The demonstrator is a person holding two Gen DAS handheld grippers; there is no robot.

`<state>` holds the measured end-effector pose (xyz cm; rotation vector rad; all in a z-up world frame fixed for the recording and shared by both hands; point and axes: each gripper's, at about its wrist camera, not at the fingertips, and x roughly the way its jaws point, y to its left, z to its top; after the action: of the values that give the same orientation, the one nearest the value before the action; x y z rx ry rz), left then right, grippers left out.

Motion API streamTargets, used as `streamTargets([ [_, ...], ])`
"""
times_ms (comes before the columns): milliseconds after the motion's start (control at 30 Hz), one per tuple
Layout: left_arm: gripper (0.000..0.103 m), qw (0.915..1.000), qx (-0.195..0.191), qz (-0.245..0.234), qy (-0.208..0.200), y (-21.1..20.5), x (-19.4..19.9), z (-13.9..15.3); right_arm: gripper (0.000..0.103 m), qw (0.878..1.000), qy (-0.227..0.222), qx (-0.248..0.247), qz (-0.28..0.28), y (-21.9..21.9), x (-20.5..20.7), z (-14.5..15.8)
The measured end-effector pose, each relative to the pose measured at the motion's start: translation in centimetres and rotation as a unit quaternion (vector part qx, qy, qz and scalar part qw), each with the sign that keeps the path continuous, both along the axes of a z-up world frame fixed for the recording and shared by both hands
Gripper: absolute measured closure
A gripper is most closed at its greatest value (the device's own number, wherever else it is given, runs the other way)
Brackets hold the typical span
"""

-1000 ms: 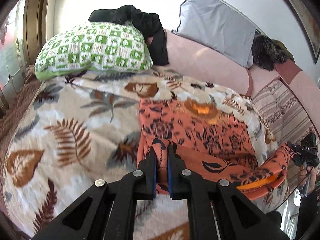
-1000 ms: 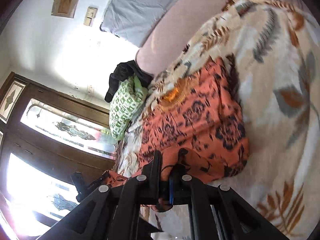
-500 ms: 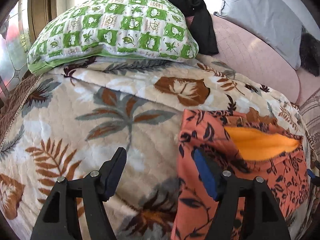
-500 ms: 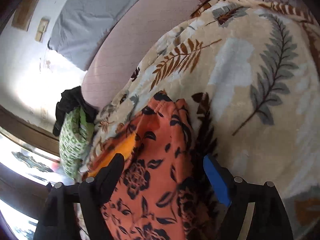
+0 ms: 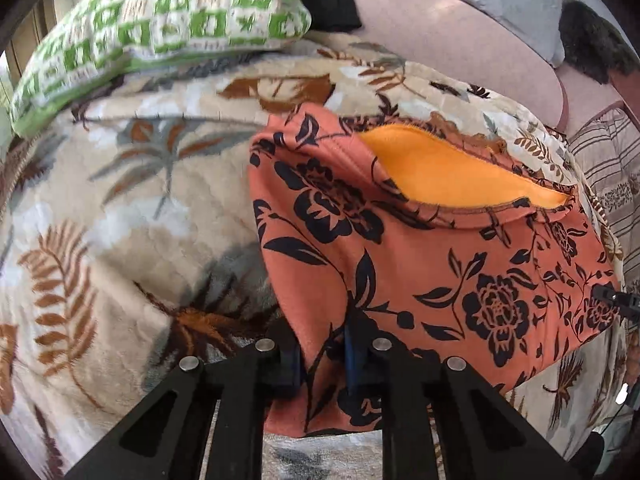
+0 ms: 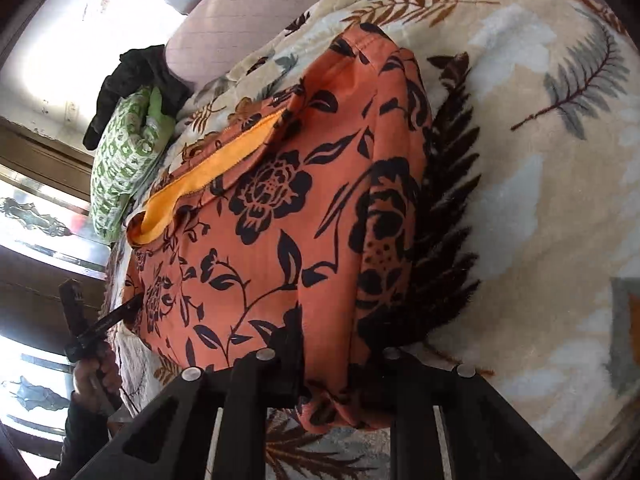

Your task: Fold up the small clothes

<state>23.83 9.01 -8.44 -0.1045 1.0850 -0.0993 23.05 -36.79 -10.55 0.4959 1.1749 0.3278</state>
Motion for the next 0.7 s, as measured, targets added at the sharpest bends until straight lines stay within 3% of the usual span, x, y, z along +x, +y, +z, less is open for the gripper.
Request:
streamTargets([
  [167,0.087,0.9972,-0.016,-0.005,-0.073,0.2,-6.4,6.9,0.087,0.999,-0.051,0.004,0.013,0.1,-3.4,6.7],
  [267,0.087,0.9968,-0.039,-0.002,-0.070,1.6,-12.5,7.3,0.087,0.998,-0.065,0.011,0.019,-0.3,-8.1,8.7],
  [367,0.080,0.9986,-0.049,0.005,-0.022,2.1,-17.0,2.4,0.086,0.999,-0.038,0.035,0.016,-0.6,-13.1,7.1],
  [433,0.076,0.9981,-0.036,0.018,0.048,2.8,-17.8,-2.8,0.078,0.999,0.000,0.035,0.015,-0.7,-15.5,3.3],
  [467,0.070,0.9984,-0.031,0.017,0.044,3.0,-18.1,-3.6,0.063,0.999,0.041,0.020,0.012,-1.0,-16.2,0.4],
  [500,0.070,0.9992,-0.031,0.011,0.024,3.1,-18.5,-2.9,0.053,0.997,0.071,0.007,0.000,-1.5,-16.6,-1.7],
  [533,0.070,0.9996,-0.022,0.010,0.016,3.1,-18.5,-1.8,0.053,0.999,0.040,0.033,-0.013,-2.2,-17.2,-1.5],
  [567,0.070,0.9999,-0.011,0.008,-0.005,3.1,-18.6,-0.3,0.052,0.998,0.029,0.038,-0.026,-2.7,-17.4,-0.7],
  [633,0.068,0.9988,0.000,-0.009,-0.047,3.0,-18.4,2.4,0.043,0.998,-0.007,0.004,-0.055,-3.6,-17.5,1.9],
  [700,0.066,0.9981,-0.008,-0.018,-0.058,2.9,-17.6,3.7,0.042,0.996,-0.035,-0.023,-0.073,-4.1,-17.2,4.1],
])
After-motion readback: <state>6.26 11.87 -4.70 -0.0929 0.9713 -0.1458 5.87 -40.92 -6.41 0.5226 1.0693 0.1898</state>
